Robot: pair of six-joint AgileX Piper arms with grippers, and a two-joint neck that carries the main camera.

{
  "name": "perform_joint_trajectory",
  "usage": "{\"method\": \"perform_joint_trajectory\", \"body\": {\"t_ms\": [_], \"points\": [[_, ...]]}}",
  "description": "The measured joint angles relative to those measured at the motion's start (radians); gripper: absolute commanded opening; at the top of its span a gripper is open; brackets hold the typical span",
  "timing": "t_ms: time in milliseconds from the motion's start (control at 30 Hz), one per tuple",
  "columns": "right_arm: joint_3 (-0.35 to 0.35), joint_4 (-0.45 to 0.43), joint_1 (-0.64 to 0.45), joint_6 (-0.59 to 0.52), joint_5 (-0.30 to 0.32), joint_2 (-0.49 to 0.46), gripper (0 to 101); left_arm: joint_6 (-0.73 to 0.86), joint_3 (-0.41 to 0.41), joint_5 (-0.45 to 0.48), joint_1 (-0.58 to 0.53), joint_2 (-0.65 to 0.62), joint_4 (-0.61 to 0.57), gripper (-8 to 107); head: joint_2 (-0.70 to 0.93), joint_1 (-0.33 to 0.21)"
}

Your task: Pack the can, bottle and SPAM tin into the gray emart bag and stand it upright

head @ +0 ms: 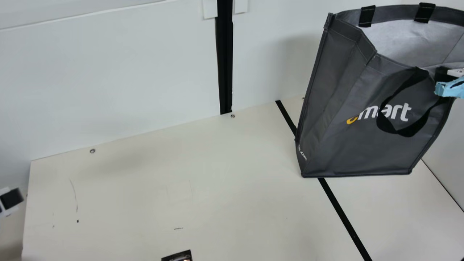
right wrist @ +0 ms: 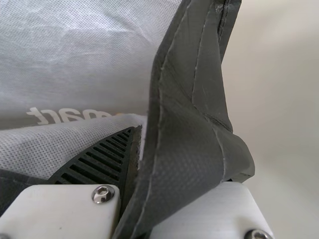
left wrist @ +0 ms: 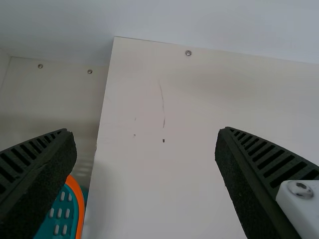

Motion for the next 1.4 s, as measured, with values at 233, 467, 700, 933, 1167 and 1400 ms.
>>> {"method": "perform_joint_trajectory", "body": {"t_ms": [233, 467, 700, 933, 1167, 1400], "points": [[0.052, 0.025, -0.009, -0.013, -0.015, -0.014, 0, 0.0, 0.0, 0.0, 0.0, 0.0, 0.0, 90, 0.002, 0.0], [0.101, 0.044, -0.013, -0.026, -0.027, -0.026, 0, 0.0, 0.0, 0.0, 0.0, 0.0, 0.0, 90, 0.002, 0.0], [0.123, 0.056, -0.013, -0.034, -0.03, -0.03, 13, 0.0, 0.0, 0.0, 0.0, 0.0, 0.0, 90, 0.002, 0.0], [0.114, 0.043, -0.009, -0.022, -0.025, -0.033, 37, 0.0, 0.0, 0.0, 0.0, 0.0, 0.0, 90, 0.0, 0.0], [0.059, 0.043, -0.008, -0.008, -0.009, -0.038, 60, 0.0, 0.0, 0.0, 0.0, 0.0, 0.0, 90, 0.0, 0.0], [-0.027, 0.067, -0.01, 0.001, 0.01, -0.04, 84, 0.0, 0.0, 0.0, 0.0, 0.0, 0.0, 90, 0.0, 0.0]]}}
